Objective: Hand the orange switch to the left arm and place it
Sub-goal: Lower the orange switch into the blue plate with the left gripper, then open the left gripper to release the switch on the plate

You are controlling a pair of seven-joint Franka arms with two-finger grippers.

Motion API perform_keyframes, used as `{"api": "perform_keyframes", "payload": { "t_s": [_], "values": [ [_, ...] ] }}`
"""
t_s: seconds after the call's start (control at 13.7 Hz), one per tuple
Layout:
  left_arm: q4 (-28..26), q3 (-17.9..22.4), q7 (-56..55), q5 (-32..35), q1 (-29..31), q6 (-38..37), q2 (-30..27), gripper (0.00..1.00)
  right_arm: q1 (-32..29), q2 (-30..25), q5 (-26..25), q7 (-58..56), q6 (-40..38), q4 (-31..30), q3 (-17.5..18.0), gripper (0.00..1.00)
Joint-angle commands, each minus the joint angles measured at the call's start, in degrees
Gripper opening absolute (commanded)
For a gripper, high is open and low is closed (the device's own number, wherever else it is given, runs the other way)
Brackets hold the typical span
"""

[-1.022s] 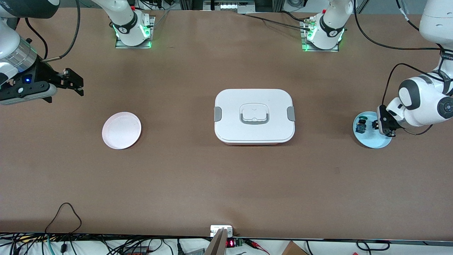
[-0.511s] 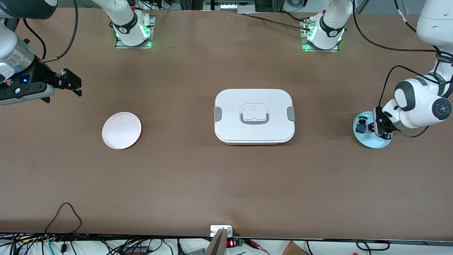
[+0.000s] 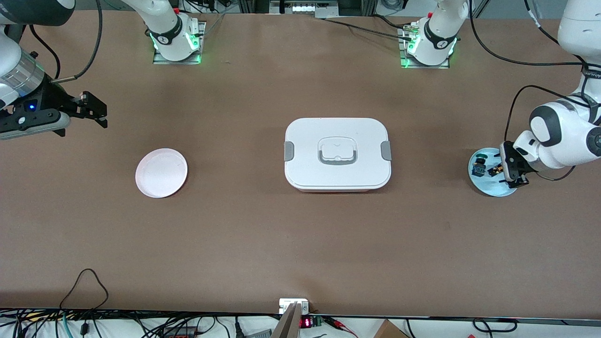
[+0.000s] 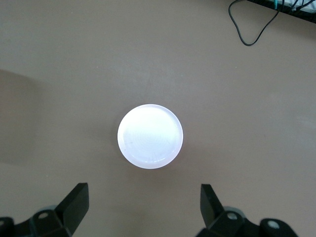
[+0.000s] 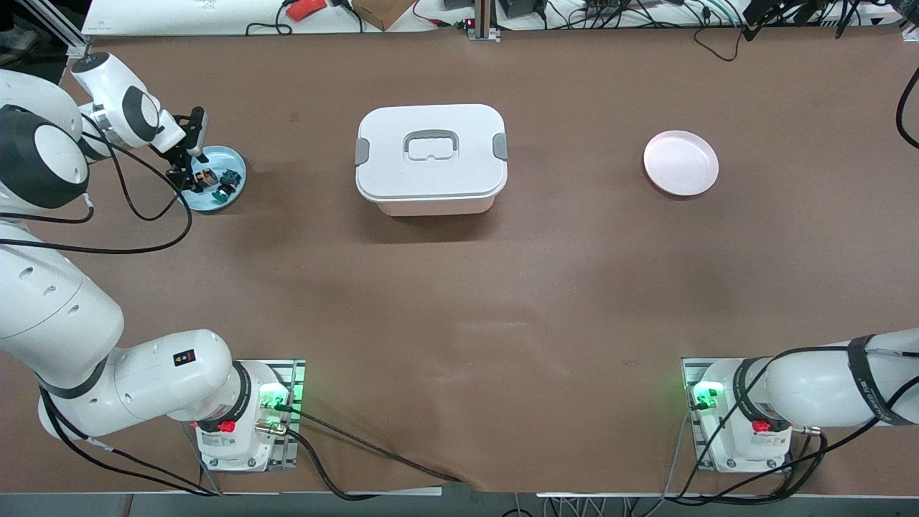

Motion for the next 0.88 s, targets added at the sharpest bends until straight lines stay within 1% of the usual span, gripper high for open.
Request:
{"api": "perform_keyframes", "payload": {
  "t_s": [0.0, 0.15, 0.29, 0.51, 0.66, 0.8],
  "values": [
    [-0.2, -0.2, 1.5, -1.2, 0.0, -5.1, -3.2, 1.0, -0.7, -0.5, 2.4, 0.8, -3.6, 0.0, 0.2, 1.0],
    [0.0, -0.2, 1.6, -1.2, -0.5, -6.0, -5.4, 1.0, -0.7, -0.7, 3.6, 0.8, -6.8, 0.0, 0.2, 1.0],
    [0.9, -0.2, 1.3, -1.3, -0.9, -9.1, -7.8, 1.0, -0.6, -0.7, 3.8, 0.8, -9.5, -0.1, 0.2, 1.0],
    [3.5, -0.2, 1.0, -1.3, -3.1, -12.9, -11.4, 1.0, -0.5, -0.7, 3.8, 0.8, -10.5, -0.1, 0.2, 1.0],
    [6.0, -0.2, 0.5, -1.7, -4.7, -15.6, -13.1, 1.0, -0.5, -0.7, 3.8, 0.7, -10.5, -0.1, 0.2, 1.0],
    [10.8, -0.1, -1.8, -1.7, -6.7, -22.3, -13.2, 1.0, -0.5, -0.7, 3.8, 0.6, -10.4, -0.1, 0.2, 1.0]
  ]
}}
